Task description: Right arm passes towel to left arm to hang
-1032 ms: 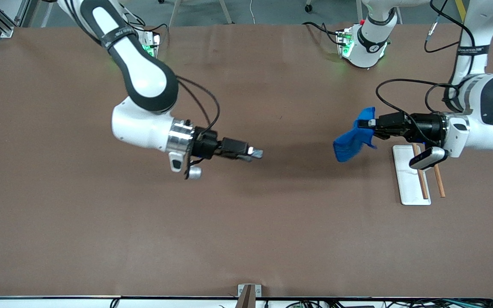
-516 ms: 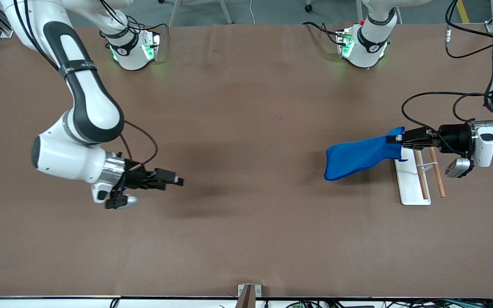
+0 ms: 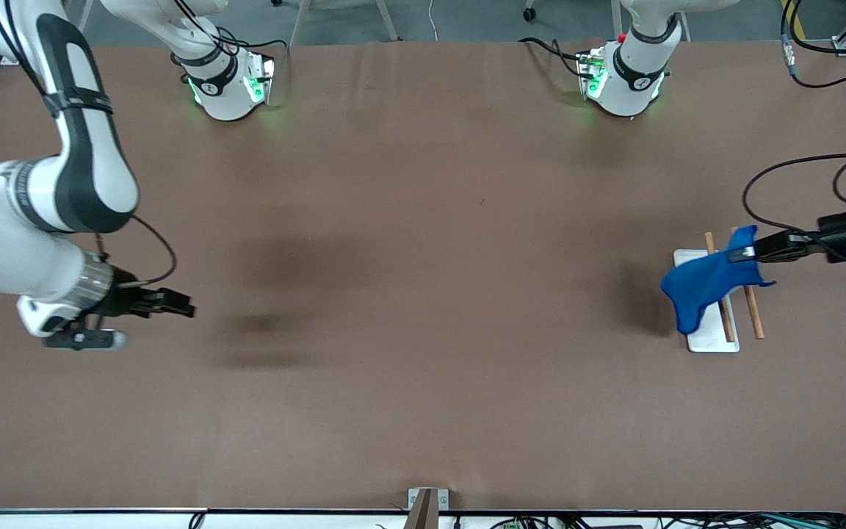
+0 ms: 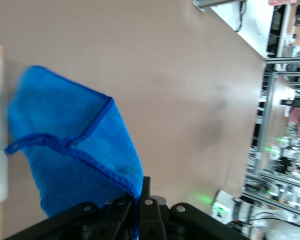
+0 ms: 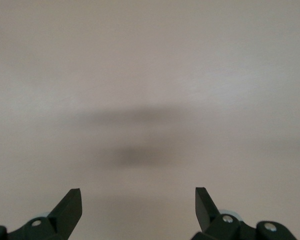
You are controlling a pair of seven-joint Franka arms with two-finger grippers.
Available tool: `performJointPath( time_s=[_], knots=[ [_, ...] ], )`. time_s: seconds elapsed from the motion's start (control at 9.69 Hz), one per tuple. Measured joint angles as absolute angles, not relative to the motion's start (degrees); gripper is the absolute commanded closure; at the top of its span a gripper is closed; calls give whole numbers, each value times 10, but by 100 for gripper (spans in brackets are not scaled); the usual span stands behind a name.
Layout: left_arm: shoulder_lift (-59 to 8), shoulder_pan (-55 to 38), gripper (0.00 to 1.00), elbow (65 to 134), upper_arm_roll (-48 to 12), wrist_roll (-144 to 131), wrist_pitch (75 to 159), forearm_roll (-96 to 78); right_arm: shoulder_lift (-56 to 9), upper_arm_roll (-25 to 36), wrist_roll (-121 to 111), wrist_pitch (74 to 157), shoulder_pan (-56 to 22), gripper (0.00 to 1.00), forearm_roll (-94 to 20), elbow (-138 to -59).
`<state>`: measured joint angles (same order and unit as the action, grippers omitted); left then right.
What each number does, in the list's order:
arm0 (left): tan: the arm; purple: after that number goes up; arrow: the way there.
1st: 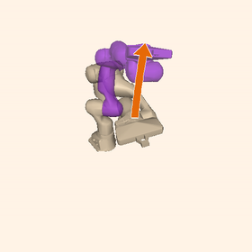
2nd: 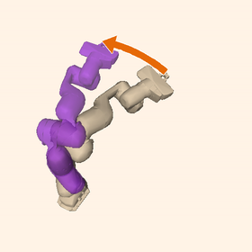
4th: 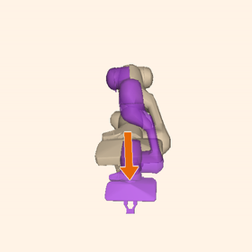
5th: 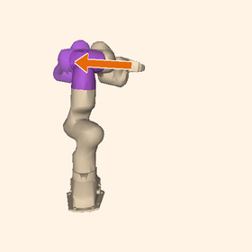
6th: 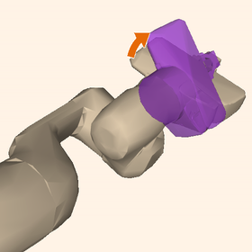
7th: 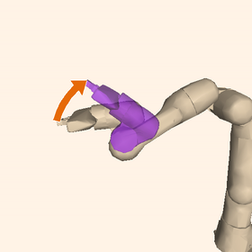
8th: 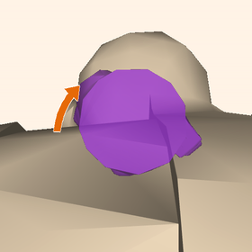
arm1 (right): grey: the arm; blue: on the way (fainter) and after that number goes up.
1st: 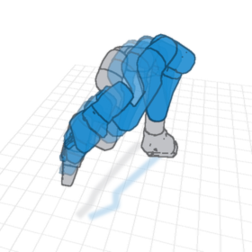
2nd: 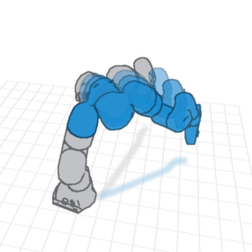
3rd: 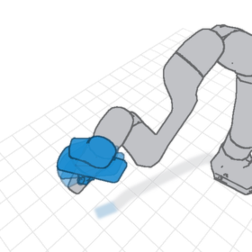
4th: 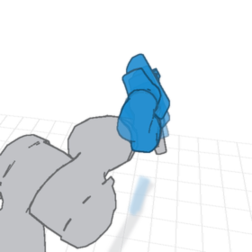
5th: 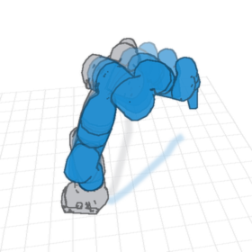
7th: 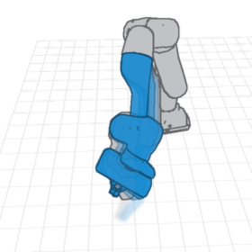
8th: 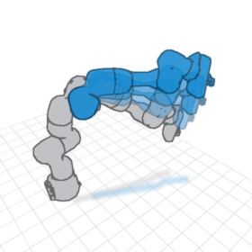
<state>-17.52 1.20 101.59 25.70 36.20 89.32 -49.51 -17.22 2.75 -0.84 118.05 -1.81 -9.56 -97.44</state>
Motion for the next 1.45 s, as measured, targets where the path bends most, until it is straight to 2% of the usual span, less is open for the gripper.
performJointPath(
  time_s=[0.41, 0.83, 1.14, 1.24, 1.34, 1.45],
  knots=[
    [-209, 15, 100, 1006, 339, 457, 898, -478, -88, 50, 1, 1111, 2, 0, -37, -963],
    [-264, 22, 100, 969, 352, 470, 906, -479, 9, 52, 38, 955, 27, 0, 0, -946],
    [-305, 33, 100, 946, 372, 515, 923, -479, 32, 53, 26, 876, 38, 0, 0, -883],
    [-311, 36, 89, 946, 373, 526, 926, -479, 31, 52, 24, 871, 38, 0, 0, -881],
    [-317, 37, 29, 946, 373, 530, 930, -479, 28, 52, 23, 869, 38, 0, 0, -882],
    [-322, 38, 0, 946, 373, 530, 930, -479, 25, 52, 21, 871, 38, 0, 1, -880]
  ],
)
